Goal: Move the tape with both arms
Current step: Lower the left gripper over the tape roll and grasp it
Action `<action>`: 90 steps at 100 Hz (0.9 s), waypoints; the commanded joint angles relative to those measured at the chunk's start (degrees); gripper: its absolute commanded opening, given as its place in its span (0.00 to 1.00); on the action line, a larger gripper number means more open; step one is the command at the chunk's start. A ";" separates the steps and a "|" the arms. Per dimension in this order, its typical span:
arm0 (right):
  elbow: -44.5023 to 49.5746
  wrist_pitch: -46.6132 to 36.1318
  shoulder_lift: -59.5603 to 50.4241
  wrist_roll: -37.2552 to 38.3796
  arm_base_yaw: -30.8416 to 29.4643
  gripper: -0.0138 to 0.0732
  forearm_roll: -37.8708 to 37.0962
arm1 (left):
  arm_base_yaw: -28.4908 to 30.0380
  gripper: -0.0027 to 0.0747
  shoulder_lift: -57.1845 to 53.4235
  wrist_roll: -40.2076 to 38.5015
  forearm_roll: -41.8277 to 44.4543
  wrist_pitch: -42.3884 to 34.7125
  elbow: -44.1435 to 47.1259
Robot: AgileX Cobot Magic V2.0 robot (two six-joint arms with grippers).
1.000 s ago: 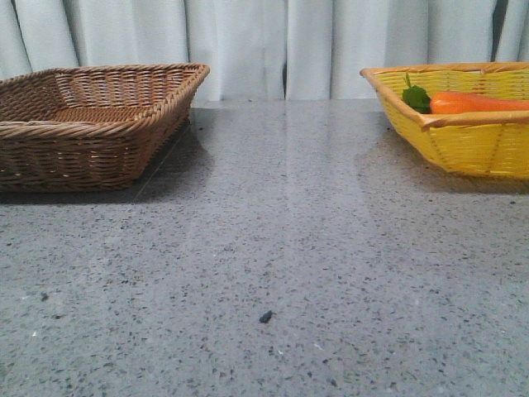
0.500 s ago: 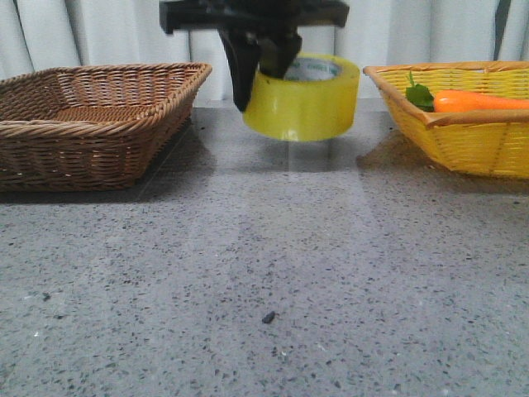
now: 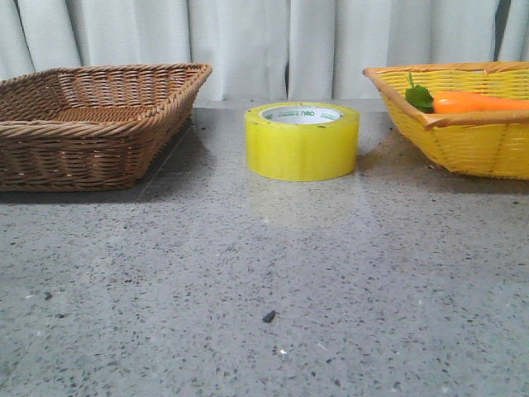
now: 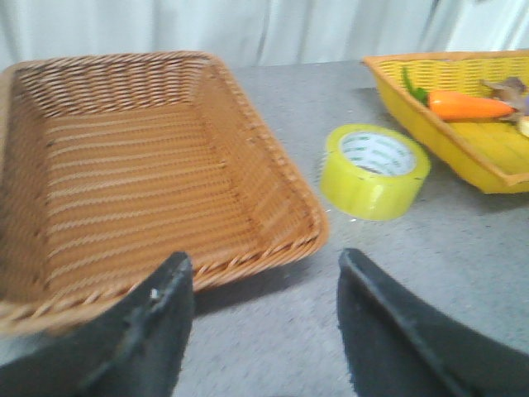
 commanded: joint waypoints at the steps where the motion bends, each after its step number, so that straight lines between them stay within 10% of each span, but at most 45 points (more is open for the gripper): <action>1: -0.71 0.16 -11.09 -1.58 0.09 0.11 0.44 | -3.36 0.46 7.40 0.60 -1.08 -4.51 -6.74; 28: 19.83 -10.67 -39.69 -1.46 0.09 0.08 -1.22 | -14.51 0.46 31.35 4.72 -1.08 -4.51 -24.36; 68: 44.88 -18.54 -70.56 18.64 0.09 0.08 -9.72 | -16.32 0.46 63.37 4.72 -7.63 12.65 -56.20; 90: 44.88 -11.77 -73.01 20.37 0.09 0.08 -10.43 | -16.32 0.71 74.71 4.72 -10.13 18.64 -66.67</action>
